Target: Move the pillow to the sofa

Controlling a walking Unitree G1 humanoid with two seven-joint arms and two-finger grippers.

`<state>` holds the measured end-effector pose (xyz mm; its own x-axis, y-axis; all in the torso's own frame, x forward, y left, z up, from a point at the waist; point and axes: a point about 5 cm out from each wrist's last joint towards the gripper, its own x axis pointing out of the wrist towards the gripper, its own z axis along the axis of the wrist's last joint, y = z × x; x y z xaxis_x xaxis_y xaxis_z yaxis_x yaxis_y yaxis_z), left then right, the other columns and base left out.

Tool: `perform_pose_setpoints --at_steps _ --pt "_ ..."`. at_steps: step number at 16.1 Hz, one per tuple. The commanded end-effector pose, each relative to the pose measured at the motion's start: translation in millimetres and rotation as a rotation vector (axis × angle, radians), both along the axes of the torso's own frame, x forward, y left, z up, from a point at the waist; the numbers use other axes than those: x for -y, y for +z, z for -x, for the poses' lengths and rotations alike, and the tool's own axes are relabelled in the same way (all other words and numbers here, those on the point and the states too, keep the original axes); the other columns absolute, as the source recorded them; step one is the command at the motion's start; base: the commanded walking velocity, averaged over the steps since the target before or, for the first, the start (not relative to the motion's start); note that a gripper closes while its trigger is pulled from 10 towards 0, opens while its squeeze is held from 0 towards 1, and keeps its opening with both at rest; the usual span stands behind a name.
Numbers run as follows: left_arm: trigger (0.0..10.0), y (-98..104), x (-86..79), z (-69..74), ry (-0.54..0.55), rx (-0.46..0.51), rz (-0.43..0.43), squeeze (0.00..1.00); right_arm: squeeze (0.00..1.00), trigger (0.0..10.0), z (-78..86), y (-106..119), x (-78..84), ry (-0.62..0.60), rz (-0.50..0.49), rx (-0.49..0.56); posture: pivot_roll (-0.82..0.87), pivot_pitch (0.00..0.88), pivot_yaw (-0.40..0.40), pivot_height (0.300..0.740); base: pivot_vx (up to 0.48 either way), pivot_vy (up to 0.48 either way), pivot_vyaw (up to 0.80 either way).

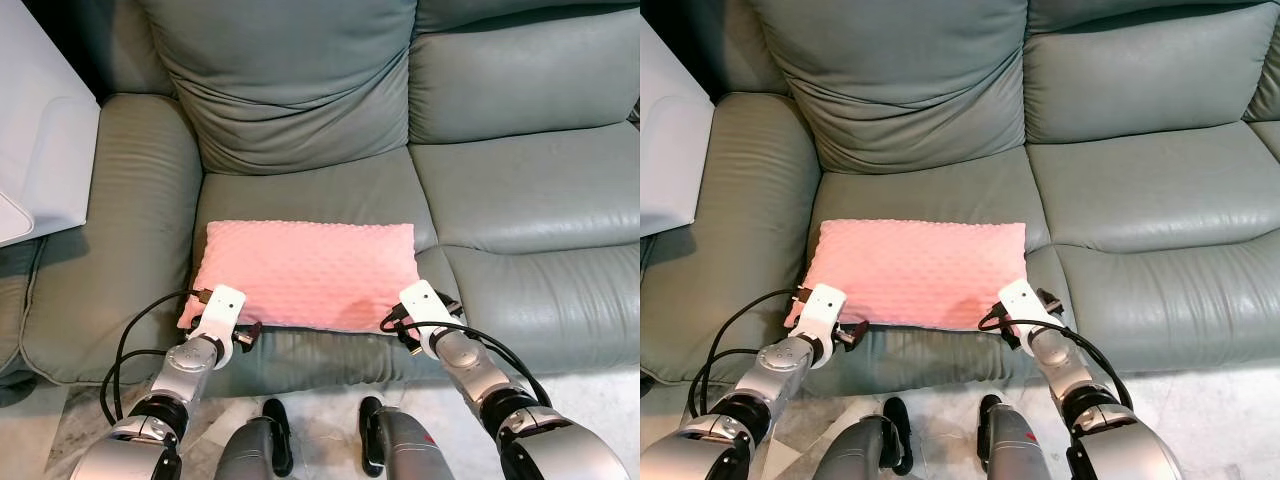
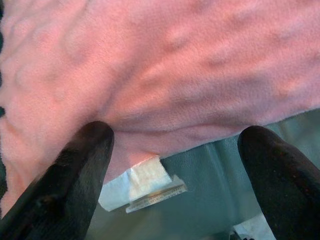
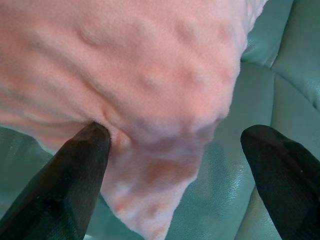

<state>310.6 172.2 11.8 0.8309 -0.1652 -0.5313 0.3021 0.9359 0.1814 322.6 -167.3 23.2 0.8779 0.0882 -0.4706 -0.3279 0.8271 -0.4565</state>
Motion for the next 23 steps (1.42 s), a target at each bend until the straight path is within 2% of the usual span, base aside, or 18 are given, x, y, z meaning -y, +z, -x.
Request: perform_pose_setpoints --at_steps 1,5,8,12,17,19,20,21,23 --pt "10.0 -11.0 -6.6 10.1 0.038 -0.046 -0.005 0.0 0.0 10.0 7.1 -9.0 2.0 -0.009 0.029 -0.038 0.05 0.348 0.089 0.74 0.0 0.0 0.0" --pt "10.0 -12.1 -0.2 10.2 0.038 -0.05 0.016 0.0 0.0 10.0 6.0 -7.7 5.0 -0.004 0.064 -0.034 0.06 0.352 0.09 0.74 0.0 0.0 0.0" --pt "10.0 -13.5 3.9 11.1 0.054 -0.061 0.064 0.0 0.0 10.0 6.7 -8.0 6.7 0.047 0.19 -0.01 0.07 0.356 0.093 0.74 0.0 0.0 0.0" --pt "10.0 -13.4 22.7 10.7 0.024 -0.045 0.105 0.0 0.0 10.0 4.7 -4.8 16.2 0.038 0.252 0.002 0.07 0.355 0.095 0.74 0.0 0.0 0.0" --pt "10.0 -8.3 61.1 6.9 -0.016 -0.03 0.185 0.0 0.0 10.0 -1.8 6.2 31.9 0.068 0.363 0.038 0.07 0.356 0.097 0.74 0.0 0.0 0.0" --pt "10.0 -6.4 70.7 6.5 -0.038 -0.023 0.203 0.0 0.0 10.0 -5.0 11.0 35.2 0.045 0.322 0.046 0.06 0.355 0.093 0.74 0.0 0.0 0.0" --pt "10.0 -2.9 71.1 4.7 -0.064 0.004 0.2 0.0 0.0 10.0 -9.0 16.2 32.1 -0.019 0.174 0.066 0.05 0.348 0.089 0.74 0.0 0.0 0.0" --pt "10.0 -0.2 68.9 3.0 -0.08 0.029 0.188 0.0 0.0 10.0 -10.7 18.5 29.2 -0.036 0.11 0.082 0.05 0.344 0.088 0.74 0.0 0.0 0.0" --pt "10.0 11.2 45.5 -4.5 -0.05 0.115 0.184 0.0 0.0 10.0 -14.1 25.1 14.7 -0.065 -0.096 0.15 0.04 0.337 0.094 0.74 0.0 0.0 0.0"
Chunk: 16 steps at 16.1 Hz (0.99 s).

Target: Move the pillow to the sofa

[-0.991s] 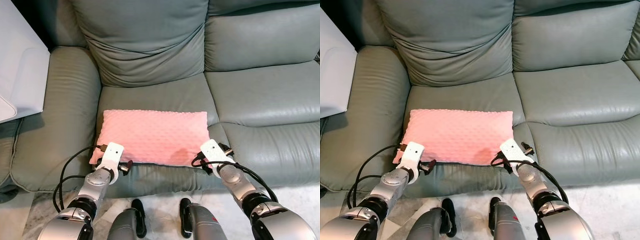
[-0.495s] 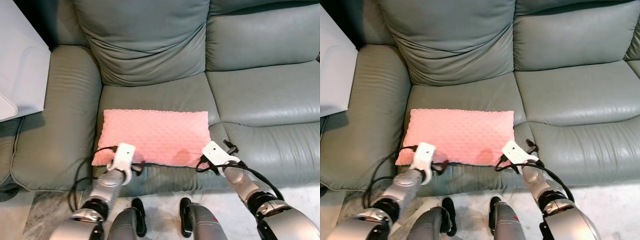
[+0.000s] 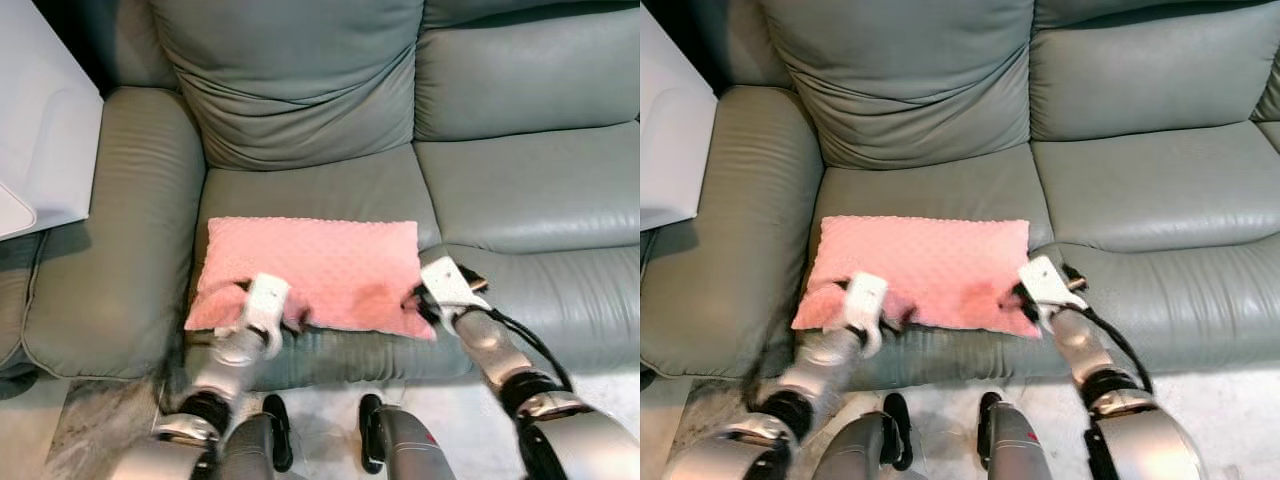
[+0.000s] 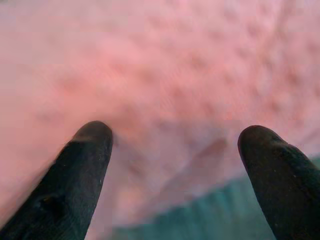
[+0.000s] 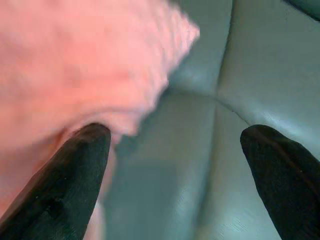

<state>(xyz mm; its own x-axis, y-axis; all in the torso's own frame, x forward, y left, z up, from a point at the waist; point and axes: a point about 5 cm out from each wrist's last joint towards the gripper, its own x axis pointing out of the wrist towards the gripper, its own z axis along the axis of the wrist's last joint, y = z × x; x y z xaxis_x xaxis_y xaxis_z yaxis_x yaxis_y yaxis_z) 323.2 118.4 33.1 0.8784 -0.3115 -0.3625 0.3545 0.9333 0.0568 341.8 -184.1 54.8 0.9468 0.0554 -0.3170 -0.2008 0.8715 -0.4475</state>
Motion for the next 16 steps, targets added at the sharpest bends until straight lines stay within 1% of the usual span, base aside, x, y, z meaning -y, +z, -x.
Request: perform_pose_setpoints --at_steps 1,2,3,4,6,7,8,9,10,11,12,13,14,15,16 --pt "10.0 -7.1 -16.3 7.1 0.031 -0.008 -0.006 0.0 0.0 10.0 4.8 -4.5 -6.3 -0.001 -0.088 0.012 0.04 0.336 0.095 0.74 0.0 0.0 0.0" --pt "10.0 -0.5 -37.6 7.1 0.066 0.039 -0.013 0.0 0.0 10.0 5.5 1.8 -18.4 -0.035 -0.258 0.09 0.03 0.326 0.098 0.74 0.0 0.0 0.0" --pt "10.0 1.0 -43.2 7.7 0.078 0.047 -0.014 0.0 0.0 10.0 6.5 4.4 -23.0 -0.036 -0.293 0.116 0.03 0.324 0.099 0.74 0.0 0.0 0.0" --pt "10.0 7.3 -57.8 14.0 0.085 0.086 -0.013 0.0 0.0 10.0 18.6 18.9 -44.4 -0.014 -0.354 0.211 0.03 0.316 0.1 0.74 0.0 0.0 0.0" --pt "10.0 9.5 -59.8 16.7 0.082 0.099 -0.012 0.0 0.0 10.0 24.0 22.7 -49.4 -0.021 -0.361 0.23 0.03 0.31 0.098 0.74 0.0 0.0 0.0" --pt "10.0 10.7 -60.0 22.6 0.081 0.109 -0.003 0.0 0.0 10.0 31.8 27.5 -52.9 -0.061 -0.353 0.261 0.02 0.296 0.094 0.74 0.0 0.0 0.0" --pt "10.0 10.9 -59.7 24.0 0.084 0.111 0.001 0.0 0.0 10.0 33.1 28.9 -53.6 -0.073 -0.339 0.272 0.02 0.294 0.093 0.74 0.0 0.0 0.0" --pt "10.0 12.8 -59.3 26.3 0.09 0.117 0.005 0.0 0.0 10.0 35.0 33.1 -56.2 -0.071 -0.32 0.295 0.02 0.284 0.09 0.74 0.0 0.0 0.0" --pt "10.0 14.8 -60.4 27.7 0.098 0.12 0.006 0.0 0.0 10.0 36.4 39.3 -62.3 -0.049 -0.345 0.307 0.03 0.276 0.089 0.74 0.0 0.0 0.0" --pt "10.0 18.1 -64.3 29.9 0.112 0.127 0.003 0.0 0.0 10.0 38.8 46.5 -75.7 -0.008 -0.438 0.286 0.03 0.27 0.088 0.74 0.0 0.0 0.0" --pt "10.0 20.3 -69.3 32.5 0.124 0.131 -0.006 0.0 0.0 10.0 41.4 48.8 -88.0 0.014 -0.539 0.236 0.03 0.264 0.087 0.74 0.0 0.0 0.0" --pt "10.0 21.2 -74.3 35.9 0.132 0.127 -0.02 0.0 0.0 10.0 45.6 44.2 -98.5 0.028 -0.63 0.14 0.03 0.259 0.086 0.74 0.0 0.0 0.0" --pt "10.0 19.5 -82.7 42.3 0.15 0.112 -0.043 0.0 0.0 10.0 51.4 36.4 -104.9 0.025 -0.73 0.055 0.03 0.257 0.085 0.74 0.0 0.0 0.0" --pt "10.0 15.9 -90.8 49.1 0.166 0.085 -0.053 0.0 0.0 10.0 57.5 22.5 -109.4 0.045 -0.762 -0.049 0.04 0.255 0.087 0.74 0.0 0.0 0.0" --pt "10.0 14.1 -96.8 55.6 0.182 0.061 -0.037 0.0 0.0 10.0 62.7 11.6 -109.9 0.062 -0.801 -0.116 0.04 0.255 0.089 0.74 0.0 0.0 0.0"
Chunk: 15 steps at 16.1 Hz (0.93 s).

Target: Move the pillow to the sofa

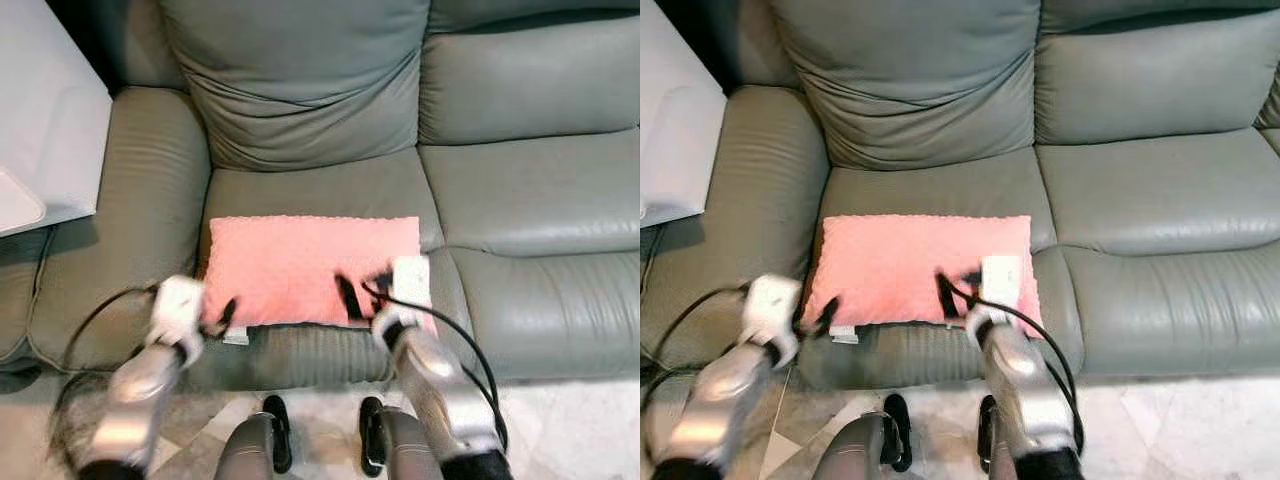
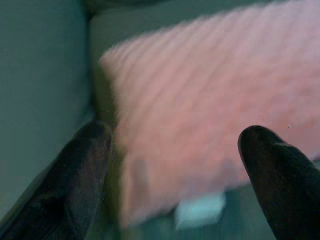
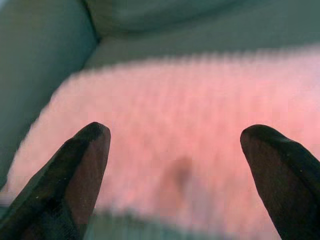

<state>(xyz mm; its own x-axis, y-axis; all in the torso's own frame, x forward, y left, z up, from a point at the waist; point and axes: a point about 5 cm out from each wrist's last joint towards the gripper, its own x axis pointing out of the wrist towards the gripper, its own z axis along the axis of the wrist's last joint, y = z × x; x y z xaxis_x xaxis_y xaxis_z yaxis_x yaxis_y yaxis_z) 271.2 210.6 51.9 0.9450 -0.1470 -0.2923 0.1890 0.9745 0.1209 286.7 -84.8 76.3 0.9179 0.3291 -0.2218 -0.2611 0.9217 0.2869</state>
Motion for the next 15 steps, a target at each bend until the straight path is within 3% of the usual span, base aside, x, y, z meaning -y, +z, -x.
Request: perform_pose_setpoints --at_steps 1,3,5,9,11,15 --pt "10.0 -3.9 -14.2 20.6 0.019 -0.06 -0.005 0.0 0.0 10.0 14.3 -24.2 -4.3 0.051 -0.09 -0.144 0.05 0.26 0.093 0.74 0.0 0.0 0.0" --pt "10.0 -3.7 -21.9 42.5 0.014 -0.099 -0.015 0.0 0.0 10.0 17.3 -38.1 7.2 0.079 -0.064 -0.184 0.07 0.265 0.098 0.74 0.0 0.0 0.0" --pt "10.0 -8.3 -29.8 65.1 0.028 -0.15 -0.037 0.0 0.0 10.0 18.8 -65.8 24.8 0.083 -0.045 -0.269 0.09 0.274 0.101 0.74 0.0 0.0 0.0" --pt "10.0 0.6 -25.9 68.6 0.038 -0.162 -0.027 0.0 0.0 10.0 26.2 -100.2 51.1 0.057 0.034 -0.372 0.13 0.289 0.108 0.74 0.0 0.0 0.0" --pt "10.0 5.6 -25.3 67.6 0.025 -0.163 -0.016 0.0 0.0 10.0 29.3 -109.1 66.2 0.045 0.18 -0.393 0.15 0.293 0.112 0.74 0.0 0.0 0.0" --pt "10.0 5.9 -25.4 83.9 0.006 -0.208 -0.017 0.0 0.0 10.0 21.3 -106.8 82.0 0.015 0.322 -0.379 0.19 0.301 0.122 0.74 0.0 0.0 0.0"
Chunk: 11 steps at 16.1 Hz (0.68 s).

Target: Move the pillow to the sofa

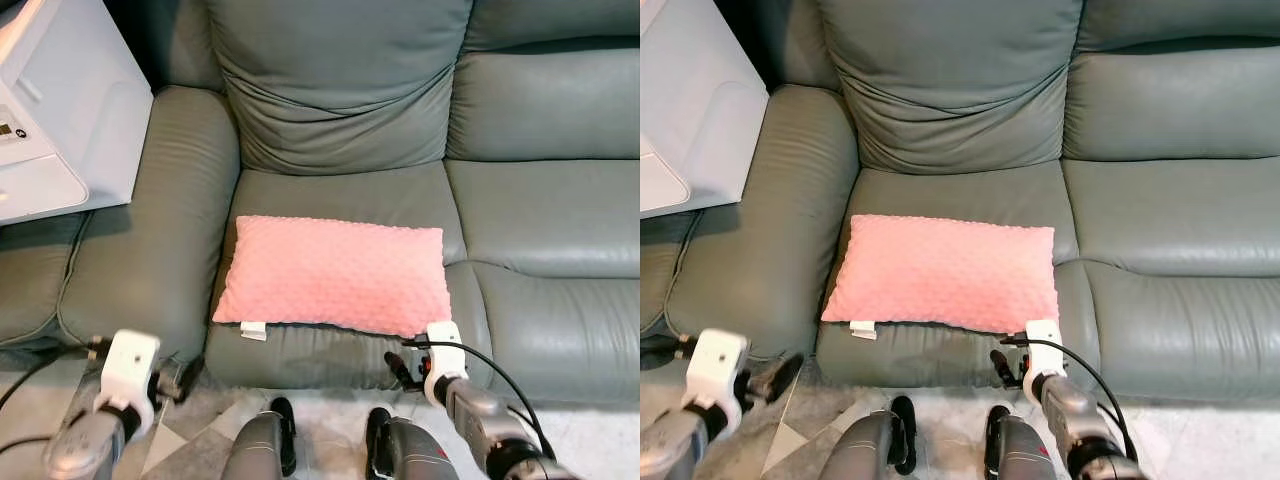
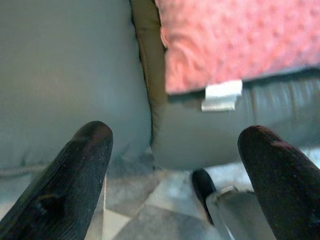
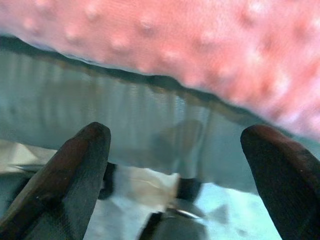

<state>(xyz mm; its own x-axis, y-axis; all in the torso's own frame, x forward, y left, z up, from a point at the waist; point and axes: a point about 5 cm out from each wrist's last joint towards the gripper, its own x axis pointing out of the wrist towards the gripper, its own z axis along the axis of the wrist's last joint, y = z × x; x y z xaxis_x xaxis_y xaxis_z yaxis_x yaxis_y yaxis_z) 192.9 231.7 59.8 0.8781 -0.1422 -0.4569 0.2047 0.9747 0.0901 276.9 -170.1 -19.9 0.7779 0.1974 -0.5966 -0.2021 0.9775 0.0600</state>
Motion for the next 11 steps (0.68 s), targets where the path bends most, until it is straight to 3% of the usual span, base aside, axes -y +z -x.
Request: perform_pose_setpoints --at_steps 1,6,11 --pt "10.0 -1.6 -4.2 8.3 0.002 -0.036 -0.012 0.0 0.0 10.0 9.1 -9.3 -1.1 0.016 0.039 -0.045 0.2 0.303 0.123 0.74 0.0 0.0 0.0" --pt "10.0 6.7 -8.2 8.2 0.009 -0.034 -0.023 0.0 0.0 10.0 -3.0 -0.7 6.7 0.068 0.223 -0.02 0.24 0.314 0.131 0.74 0.0 0.0 0.0" --pt "10.0 11.4 -12.5 9.0 0.014 -0.034 -0.042 0.0 0.0 10.0 2.7 -3.6 30.0 0.083 0.441 -0.049 0.26 0.325 0.139 0.74 0.0 0.0 0.0"
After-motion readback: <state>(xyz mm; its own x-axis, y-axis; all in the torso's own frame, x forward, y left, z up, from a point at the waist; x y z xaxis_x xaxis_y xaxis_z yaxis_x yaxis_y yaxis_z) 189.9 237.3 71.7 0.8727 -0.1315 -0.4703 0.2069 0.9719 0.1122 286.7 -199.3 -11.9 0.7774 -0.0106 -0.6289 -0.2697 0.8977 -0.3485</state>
